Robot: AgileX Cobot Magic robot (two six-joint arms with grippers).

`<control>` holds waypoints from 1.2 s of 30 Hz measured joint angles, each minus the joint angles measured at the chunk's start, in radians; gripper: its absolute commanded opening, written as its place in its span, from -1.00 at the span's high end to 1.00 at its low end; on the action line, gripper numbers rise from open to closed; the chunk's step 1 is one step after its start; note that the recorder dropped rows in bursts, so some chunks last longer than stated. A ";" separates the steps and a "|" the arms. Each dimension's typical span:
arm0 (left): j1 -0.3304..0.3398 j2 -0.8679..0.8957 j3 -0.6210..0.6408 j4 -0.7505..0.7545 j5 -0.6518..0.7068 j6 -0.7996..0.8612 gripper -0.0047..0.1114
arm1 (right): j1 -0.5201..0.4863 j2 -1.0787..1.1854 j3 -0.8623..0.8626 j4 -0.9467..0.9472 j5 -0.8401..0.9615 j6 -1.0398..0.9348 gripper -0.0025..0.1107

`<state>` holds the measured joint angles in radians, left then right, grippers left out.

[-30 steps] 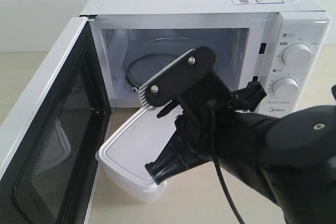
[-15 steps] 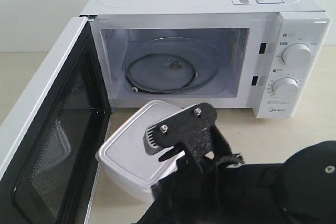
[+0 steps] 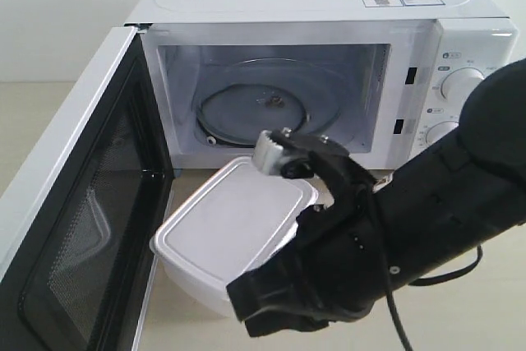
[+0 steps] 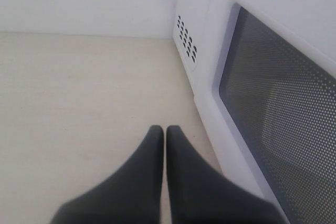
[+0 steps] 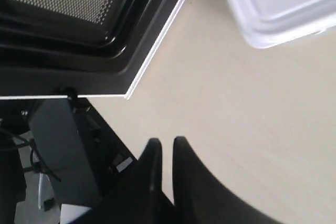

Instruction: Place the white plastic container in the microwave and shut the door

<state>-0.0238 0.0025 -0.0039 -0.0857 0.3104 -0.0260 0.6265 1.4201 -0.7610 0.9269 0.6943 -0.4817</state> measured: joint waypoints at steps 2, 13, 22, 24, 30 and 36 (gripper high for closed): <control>0.000 0.000 0.000 0.000 0.000 0.000 0.85 | -0.038 -0.032 -0.002 -0.004 0.002 -0.010 0.81; 0.000 0.000 0.000 0.000 0.000 0.000 0.85 | -0.216 -0.065 0.165 0.684 -0.003 -0.567 0.81; 0.000 0.000 0.000 0.000 0.000 0.000 0.85 | -0.218 -0.060 0.270 0.807 -0.138 -0.700 0.81; 0.000 0.000 0.000 0.000 0.000 0.000 0.85 | -0.218 -0.044 0.276 0.809 -0.153 -0.700 0.81; 0.000 0.000 0.000 0.000 0.000 0.000 0.85 | -0.220 0.057 0.277 0.810 -0.197 -0.712 0.81; 0.000 0.000 0.000 0.000 0.000 0.000 0.85 | -0.290 0.101 0.275 0.812 -0.135 -0.726 0.81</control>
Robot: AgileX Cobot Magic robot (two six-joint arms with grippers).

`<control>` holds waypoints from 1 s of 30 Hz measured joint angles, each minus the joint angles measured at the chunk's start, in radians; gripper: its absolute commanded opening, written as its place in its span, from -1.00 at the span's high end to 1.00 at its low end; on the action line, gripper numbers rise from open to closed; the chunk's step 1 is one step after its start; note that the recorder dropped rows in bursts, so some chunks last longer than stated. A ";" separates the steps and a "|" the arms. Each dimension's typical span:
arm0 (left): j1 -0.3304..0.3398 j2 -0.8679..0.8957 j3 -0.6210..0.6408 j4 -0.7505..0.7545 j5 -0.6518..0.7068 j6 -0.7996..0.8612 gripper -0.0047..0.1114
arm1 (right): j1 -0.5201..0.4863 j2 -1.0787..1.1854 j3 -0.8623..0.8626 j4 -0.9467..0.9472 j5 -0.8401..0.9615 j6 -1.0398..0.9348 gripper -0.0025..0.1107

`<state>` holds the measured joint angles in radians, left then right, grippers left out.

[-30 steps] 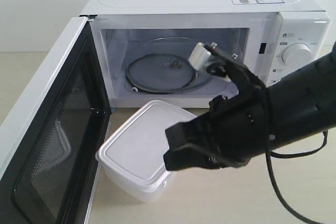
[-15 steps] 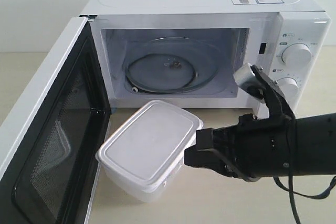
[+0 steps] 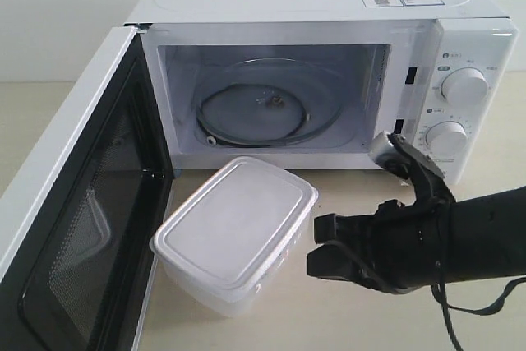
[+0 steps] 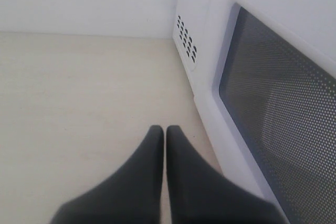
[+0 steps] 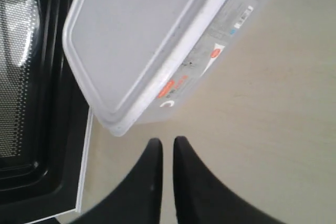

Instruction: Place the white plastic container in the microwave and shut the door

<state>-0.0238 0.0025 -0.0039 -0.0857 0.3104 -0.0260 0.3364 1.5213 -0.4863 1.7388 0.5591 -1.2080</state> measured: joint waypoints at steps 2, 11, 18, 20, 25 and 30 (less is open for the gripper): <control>0.000 0.000 0.000 0.000 0.000 0.000 0.85 | -0.038 0.000 -0.002 0.001 0.049 -0.012 0.81; 0.000 0.000 0.000 0.000 0.000 0.000 0.85 | -0.095 0.144 -0.062 0.004 0.238 -0.053 0.40; 0.000 0.000 0.000 0.000 0.000 0.000 0.85 | -0.095 0.150 -0.103 0.002 0.126 0.025 -0.02; 0.000 0.000 0.000 0.000 0.000 0.000 0.85 | -0.095 0.154 -0.108 0.002 0.126 0.038 -0.02; 0.000 0.000 0.000 0.000 0.000 0.000 0.85 | -0.095 0.203 -0.119 0.002 0.126 0.043 -0.02; 0.000 0.000 0.000 0.000 0.000 0.000 0.85 | -0.095 0.282 -0.154 0.002 0.139 0.043 -0.02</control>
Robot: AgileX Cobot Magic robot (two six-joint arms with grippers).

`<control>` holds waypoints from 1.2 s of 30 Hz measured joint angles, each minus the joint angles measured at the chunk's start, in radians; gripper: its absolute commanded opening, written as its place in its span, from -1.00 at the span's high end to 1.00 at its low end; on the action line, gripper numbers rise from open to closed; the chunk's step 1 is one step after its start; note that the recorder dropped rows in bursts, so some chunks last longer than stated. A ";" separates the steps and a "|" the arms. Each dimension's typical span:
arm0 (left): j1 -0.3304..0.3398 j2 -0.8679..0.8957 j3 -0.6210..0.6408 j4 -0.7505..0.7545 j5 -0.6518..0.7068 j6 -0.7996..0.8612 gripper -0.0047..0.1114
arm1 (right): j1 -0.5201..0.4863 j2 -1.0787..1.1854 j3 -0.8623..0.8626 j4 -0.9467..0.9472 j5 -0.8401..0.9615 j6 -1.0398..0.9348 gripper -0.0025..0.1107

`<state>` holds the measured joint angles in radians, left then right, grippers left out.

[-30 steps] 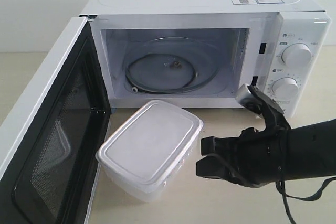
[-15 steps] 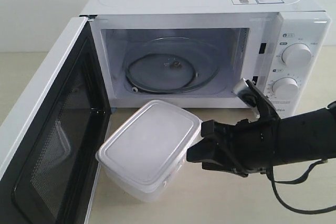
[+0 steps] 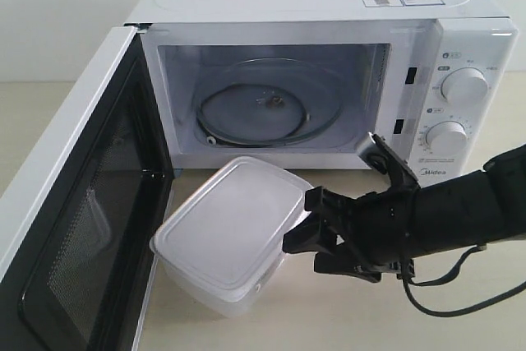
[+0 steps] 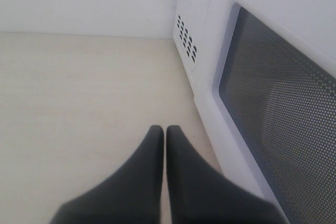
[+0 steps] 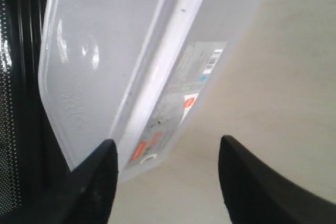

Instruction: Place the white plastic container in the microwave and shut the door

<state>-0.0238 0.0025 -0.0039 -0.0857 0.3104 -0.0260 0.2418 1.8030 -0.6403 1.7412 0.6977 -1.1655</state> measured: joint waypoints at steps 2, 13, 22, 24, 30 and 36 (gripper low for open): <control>0.000 0.000 0.000 0.000 0.000 0.000 0.85 | 0.000 0.026 -0.016 0.000 0.028 0.002 -0.02; 0.000 0.000 0.000 0.000 0.000 0.000 0.85 | 0.000 0.047 -0.063 0.002 0.066 0.018 -0.02; 0.000 0.000 0.000 0.000 0.000 0.000 0.85 | 0.000 0.047 -0.067 0.002 -0.006 0.045 -0.02; 0.000 0.000 0.000 0.000 0.000 0.000 0.85 | 0.000 0.047 -0.067 0.002 -0.010 0.058 -0.02; 0.000 0.000 0.000 0.000 0.000 0.000 0.85 | 0.051 0.047 -0.090 0.000 -0.058 0.102 -0.02; 0.000 0.000 0.000 0.000 0.000 0.000 0.85 | 0.127 0.048 -0.139 0.000 -0.126 0.141 0.11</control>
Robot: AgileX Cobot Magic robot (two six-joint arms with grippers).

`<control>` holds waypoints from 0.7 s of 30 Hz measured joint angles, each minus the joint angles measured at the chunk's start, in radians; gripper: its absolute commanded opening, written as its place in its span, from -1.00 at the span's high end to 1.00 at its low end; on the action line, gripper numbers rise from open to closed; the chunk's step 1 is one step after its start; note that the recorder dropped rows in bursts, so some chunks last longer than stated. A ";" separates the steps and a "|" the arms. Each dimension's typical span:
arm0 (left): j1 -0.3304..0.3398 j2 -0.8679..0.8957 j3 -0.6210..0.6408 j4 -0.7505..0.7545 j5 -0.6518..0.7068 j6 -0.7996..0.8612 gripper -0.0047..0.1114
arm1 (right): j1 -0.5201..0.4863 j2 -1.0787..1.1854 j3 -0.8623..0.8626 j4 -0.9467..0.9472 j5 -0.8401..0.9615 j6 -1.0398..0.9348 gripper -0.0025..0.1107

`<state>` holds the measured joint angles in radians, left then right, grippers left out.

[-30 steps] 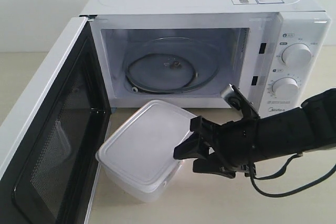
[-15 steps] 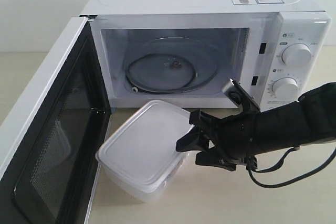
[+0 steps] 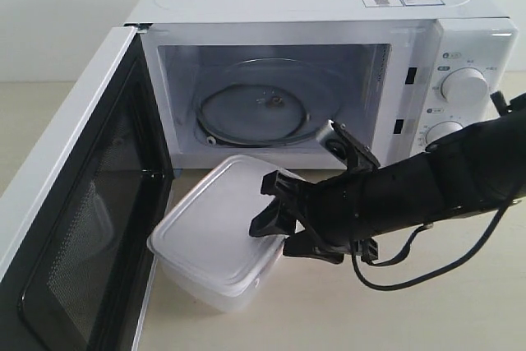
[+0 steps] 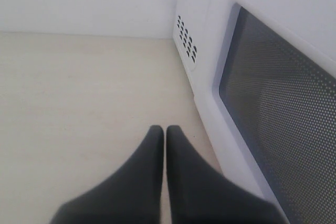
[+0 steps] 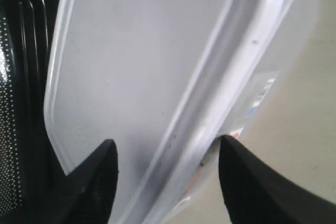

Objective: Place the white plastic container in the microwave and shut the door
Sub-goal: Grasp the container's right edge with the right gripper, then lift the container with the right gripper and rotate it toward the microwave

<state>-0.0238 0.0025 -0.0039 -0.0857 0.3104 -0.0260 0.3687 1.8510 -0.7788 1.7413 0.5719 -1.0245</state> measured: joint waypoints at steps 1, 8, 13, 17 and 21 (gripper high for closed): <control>0.000 0.000 0.000 0.000 0.000 0.000 0.85 | 0.005 0.000 -0.003 0.000 -0.008 0.008 0.20; 0.000 0.000 0.000 0.000 0.000 0.000 0.85 | 0.011 0.000 -0.009 0.011 -0.057 0.031 0.67; 0.000 0.000 0.000 0.000 0.000 0.000 0.85 | 0.011 -0.002 -0.015 0.020 -0.077 0.028 0.96; 0.000 0.000 0.000 0.000 0.000 0.000 0.85 | 0.011 -0.002 -0.015 0.022 -0.073 0.012 0.96; 0.000 0.000 0.000 0.000 0.000 0.000 0.85 | 0.011 -0.052 0.026 0.023 -0.122 0.004 0.96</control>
<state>-0.0238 0.0025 -0.0039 -0.0857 0.3104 -0.0260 0.3800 1.7990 -0.7524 1.7645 0.4503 -1.0205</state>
